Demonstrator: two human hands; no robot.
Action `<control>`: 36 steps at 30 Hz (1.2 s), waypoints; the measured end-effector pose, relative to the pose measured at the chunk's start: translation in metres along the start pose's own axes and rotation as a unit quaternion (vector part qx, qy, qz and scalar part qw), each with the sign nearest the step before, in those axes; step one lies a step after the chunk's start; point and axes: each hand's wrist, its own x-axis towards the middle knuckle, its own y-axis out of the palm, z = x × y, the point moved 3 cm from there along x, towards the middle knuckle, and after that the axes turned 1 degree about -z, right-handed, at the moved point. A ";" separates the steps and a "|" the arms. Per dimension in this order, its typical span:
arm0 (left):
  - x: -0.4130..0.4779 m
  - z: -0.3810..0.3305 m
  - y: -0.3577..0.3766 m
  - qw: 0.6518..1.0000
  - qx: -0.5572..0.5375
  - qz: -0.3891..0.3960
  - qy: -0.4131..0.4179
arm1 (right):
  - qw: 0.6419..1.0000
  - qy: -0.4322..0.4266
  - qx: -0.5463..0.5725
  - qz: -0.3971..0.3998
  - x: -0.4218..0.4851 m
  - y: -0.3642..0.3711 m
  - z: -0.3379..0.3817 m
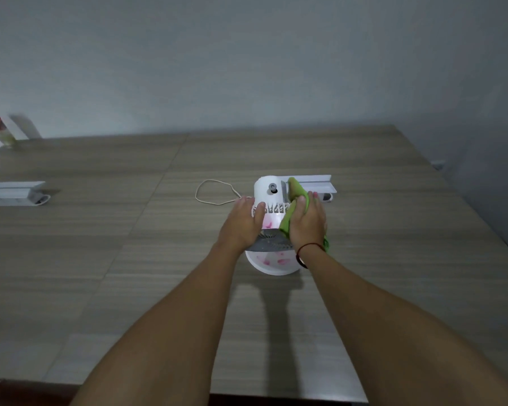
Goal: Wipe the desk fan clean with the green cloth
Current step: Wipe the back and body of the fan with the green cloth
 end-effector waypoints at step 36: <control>0.000 0.005 -0.007 0.999 0.022 0.004 -0.032 | 0.928 0.303 0.165 0.137 0.031 0.003 -0.058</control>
